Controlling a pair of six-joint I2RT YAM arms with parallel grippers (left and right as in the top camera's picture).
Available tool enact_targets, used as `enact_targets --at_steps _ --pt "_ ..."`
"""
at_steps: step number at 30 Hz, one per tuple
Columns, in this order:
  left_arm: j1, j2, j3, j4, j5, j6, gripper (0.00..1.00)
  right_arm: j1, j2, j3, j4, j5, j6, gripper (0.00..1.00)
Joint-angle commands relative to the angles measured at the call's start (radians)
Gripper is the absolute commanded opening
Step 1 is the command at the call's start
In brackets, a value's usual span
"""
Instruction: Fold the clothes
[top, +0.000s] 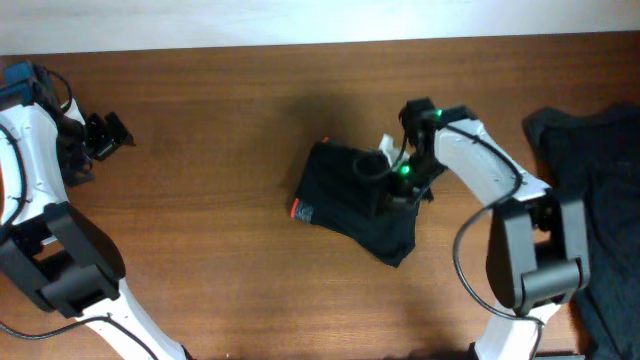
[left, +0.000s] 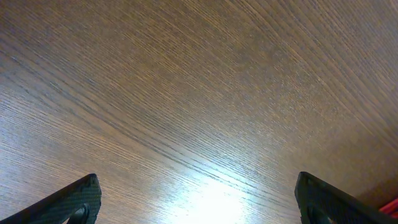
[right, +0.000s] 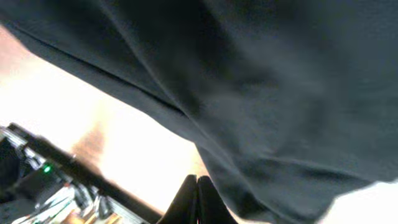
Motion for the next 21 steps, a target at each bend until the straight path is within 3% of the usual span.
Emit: enact_targets --at_steps 1,4,10,21 --pt "0.003 -0.026 0.015 -0.001 -0.003 0.009 0.99 -0.012 -0.054 0.068 -0.044 0.204 0.062 0.04" --pt "0.003 -0.026 0.015 -0.001 -0.003 0.009 0.99 -0.022 -0.053 0.057 -0.090 0.309 0.147 0.04" --pt "0.003 -0.026 0.015 -0.001 -0.003 0.009 0.99 -0.021 -0.052 -0.054 -0.079 0.342 0.261 0.04" --pt "0.003 -0.026 0.015 -0.001 -0.003 0.009 0.99 -0.019 -0.051 -0.324 0.174 0.312 0.370 0.04"
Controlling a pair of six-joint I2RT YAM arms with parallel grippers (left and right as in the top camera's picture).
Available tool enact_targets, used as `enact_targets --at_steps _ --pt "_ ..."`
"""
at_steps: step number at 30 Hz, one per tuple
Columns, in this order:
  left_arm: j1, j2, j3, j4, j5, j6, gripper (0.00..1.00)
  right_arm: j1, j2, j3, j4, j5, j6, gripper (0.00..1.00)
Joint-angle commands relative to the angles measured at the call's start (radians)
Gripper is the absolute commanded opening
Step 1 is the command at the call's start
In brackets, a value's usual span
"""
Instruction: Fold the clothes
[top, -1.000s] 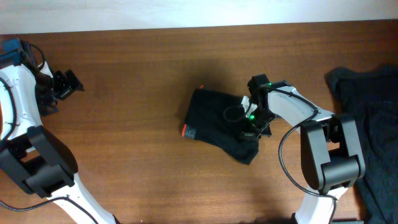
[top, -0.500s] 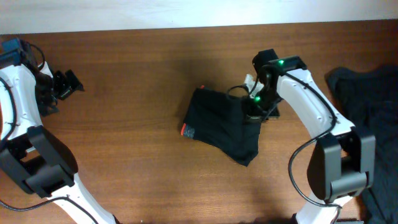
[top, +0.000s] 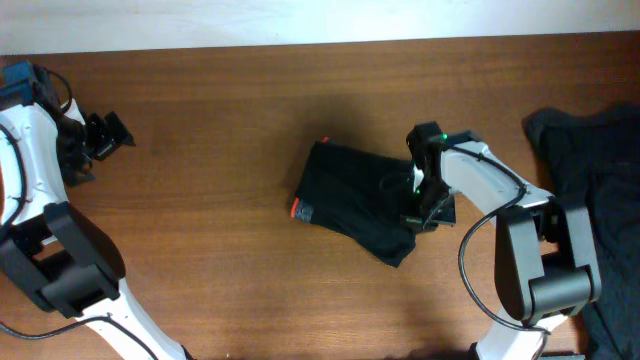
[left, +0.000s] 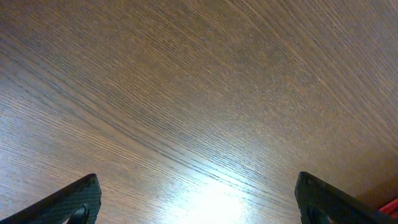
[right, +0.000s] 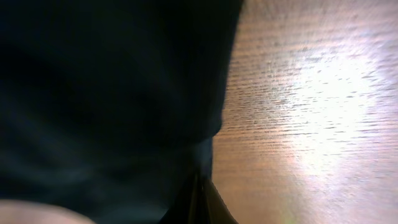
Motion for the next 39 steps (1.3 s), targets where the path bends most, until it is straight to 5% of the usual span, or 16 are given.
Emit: enact_targets --at_steps 1,11,16,24,33,39 --pt "0.003 -0.026 0.015 -0.001 -0.003 0.009 0.99 0.001 -0.005 -0.046 0.023 -0.018 0.052 0.04" --pt "0.003 -0.026 0.015 -0.001 -0.003 0.009 0.99 0.101 -0.005 -0.074 0.141 -0.238 0.059 0.05" --pt "0.003 -0.026 0.015 -0.001 -0.003 0.009 0.99 0.219 -0.005 -0.074 0.291 -0.331 0.145 0.12" --pt "0.003 -0.026 0.015 -0.001 -0.003 0.009 0.99 0.370 -0.005 -0.055 0.609 -0.569 0.079 0.17" --pt "0.003 -0.026 0.015 -0.001 -0.003 0.009 0.99 0.266 -0.009 0.180 0.269 -0.578 -0.162 0.18" --pt "0.003 -0.026 0.015 -0.001 -0.003 0.009 0.99 0.193 -0.009 0.232 0.177 -0.348 -0.172 0.18"
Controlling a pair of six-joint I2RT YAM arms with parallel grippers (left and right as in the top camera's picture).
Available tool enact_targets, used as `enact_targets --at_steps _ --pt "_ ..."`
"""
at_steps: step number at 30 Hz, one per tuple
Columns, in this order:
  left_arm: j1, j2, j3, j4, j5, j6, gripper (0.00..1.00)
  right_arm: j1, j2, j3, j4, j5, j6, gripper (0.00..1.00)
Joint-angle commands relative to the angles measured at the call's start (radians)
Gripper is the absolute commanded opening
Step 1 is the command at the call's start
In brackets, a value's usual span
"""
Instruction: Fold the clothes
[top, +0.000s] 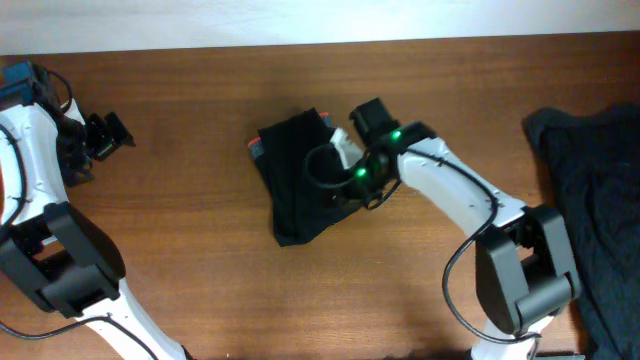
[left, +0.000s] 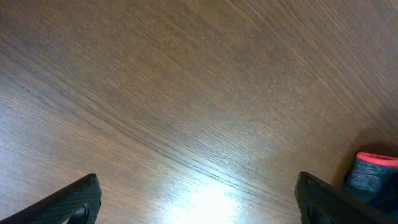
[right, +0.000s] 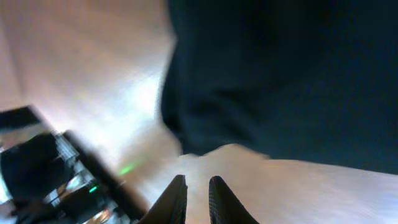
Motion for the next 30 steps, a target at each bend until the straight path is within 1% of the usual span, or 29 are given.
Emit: enact_targets --at_steps 1,3,5,7,10,11,12,13,14,17,18,19,23,27,30 --pt "0.003 -0.026 0.015 0.005 -0.006 0.010 0.99 -0.036 -0.009 0.020 -0.010 0.139 -0.045 0.18" --pt "0.005 -0.026 0.015 0.085 -0.078 0.009 0.99 -0.045 -0.008 0.019 -0.013 0.167 -0.061 0.18" --pt "0.005 -0.026 0.015 0.147 -0.095 0.009 0.99 -0.047 -0.008 0.019 -0.018 0.200 -0.074 0.18" --pt "0.005 -0.026 0.015 0.165 -0.095 0.009 0.99 -0.047 -0.008 0.019 -0.026 0.223 -0.079 0.18" --pt "0.005 -0.026 0.015 0.167 -0.095 0.009 0.99 -0.047 -0.008 0.019 -0.037 0.222 -0.131 0.19" --pt "0.004 -0.026 0.015 0.174 -0.091 0.007 0.99 -0.048 -0.008 0.019 -0.038 0.225 -0.137 0.22" --pt "0.004 -0.026 0.015 0.180 -0.055 -0.016 0.99 -0.049 -0.008 0.019 -0.037 0.238 -0.137 0.22" --pt "0.004 -0.026 0.015 0.155 0.032 -0.044 0.99 -0.050 -0.008 0.019 -0.036 0.250 -0.137 0.23" --pt "0.004 -0.026 0.016 0.095 0.141 -0.047 0.99 -0.050 -0.008 0.019 -0.035 0.263 -0.137 0.24" --pt "-0.011 -0.024 0.002 0.024 0.343 -0.023 0.99 -0.050 -0.007 0.019 -0.036 0.311 -0.137 0.24" --pt "-0.028 -0.024 -0.005 -0.012 0.387 0.004 0.99 -0.050 -0.006 0.019 -0.034 0.320 -0.137 0.24" --pt "-0.051 -0.024 -0.011 -0.052 0.394 0.018 0.99 -0.050 -0.005 0.019 -0.031 0.323 -0.137 0.23" --pt "-0.181 -0.024 -0.039 -0.156 0.340 0.064 0.99 -0.050 -0.001 0.019 -0.013 0.339 -0.137 0.24" --pt "-0.341 -0.024 -0.089 -0.164 0.289 0.066 0.99 -0.059 0.006 0.019 -0.001 0.371 -0.138 0.25" --pt "-0.465 -0.024 -0.140 -0.126 0.283 0.065 0.99 -0.064 0.006 0.019 -0.002 0.370 -0.151 0.25"
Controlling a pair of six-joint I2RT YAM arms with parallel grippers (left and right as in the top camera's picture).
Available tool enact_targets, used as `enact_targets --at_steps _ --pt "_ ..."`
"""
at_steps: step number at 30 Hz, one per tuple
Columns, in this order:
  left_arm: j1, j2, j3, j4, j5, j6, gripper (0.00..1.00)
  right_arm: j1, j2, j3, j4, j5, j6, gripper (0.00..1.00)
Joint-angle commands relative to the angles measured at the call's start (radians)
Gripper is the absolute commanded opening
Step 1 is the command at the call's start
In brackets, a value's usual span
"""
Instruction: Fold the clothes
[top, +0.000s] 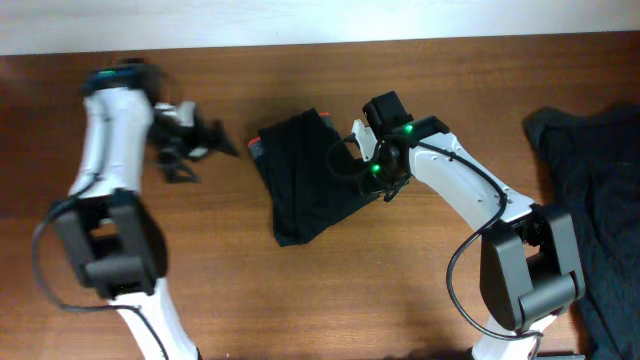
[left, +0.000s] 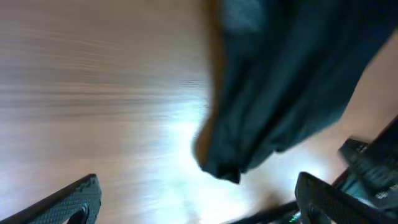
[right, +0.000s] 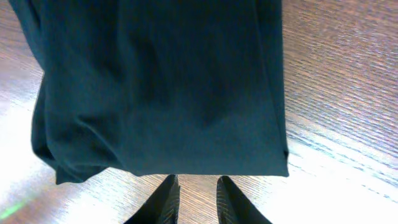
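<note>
A folded black garment (top: 303, 175) with a red tag (top: 257, 149) lies on the table's middle. It fills the upper half of the right wrist view (right: 161, 87) and shows blurred in the left wrist view (left: 292, 81). My right gripper (top: 374, 176) sits at the garment's right edge, just off the cloth. In its own view (right: 196, 190) the fingers stand slightly apart with only bare wood between them. My left gripper (top: 208, 146) hovers just left of the garment, wide open (left: 196, 190) and empty.
A heap of dark unfolded clothes (top: 590, 190) lies at the table's right edge. The brown wooden table (top: 200, 280) shows in front of the garment. The table's far edge meets a pale wall (top: 300, 20).
My left arm has moved from the far left of the table to just beside the garment's left edge. My right gripper sits slightly further right, off the cloth. The garment lies unchanged.
My right gripper was shut on the black garment at the table's middle, then shut at its right corner. A second ago the garment lay further left and turned, with the gripper slightly open on it. Now both grippers flank it, open.
</note>
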Motion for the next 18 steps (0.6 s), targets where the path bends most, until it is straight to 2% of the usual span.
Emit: enact_targets --at_steps 1,6,11,12,13,15,18 --pt "-0.137 -0.024 -0.061 0.031 -0.004 0.026 0.99 -0.012 0.005 0.016 0.002 0.030 -0.029 0.26" --pt "-0.281 -0.024 -0.084 0.063 -0.073 0.025 0.99 -0.014 0.005 0.016 -0.004 0.037 -0.029 0.26" --pt "-0.361 -0.024 -0.084 0.123 -0.194 0.025 0.99 -0.035 0.006 0.016 -0.005 0.037 -0.053 0.26" --pt "-0.369 -0.024 -0.084 0.116 -0.195 0.024 0.96 -0.040 0.006 0.016 -0.008 0.037 -0.054 0.26" --pt "-0.373 -0.024 -0.084 0.105 -0.195 0.023 0.84 -0.046 0.006 0.016 -0.013 0.037 -0.055 0.26" --pt "-0.376 -0.024 -0.084 0.075 -0.195 -0.012 0.74 -0.058 0.006 0.016 -0.024 0.037 -0.055 0.26" --pt "-0.380 -0.024 -0.094 0.049 -0.196 -0.067 0.74 -0.068 0.006 0.016 -0.027 0.037 -0.055 0.26"
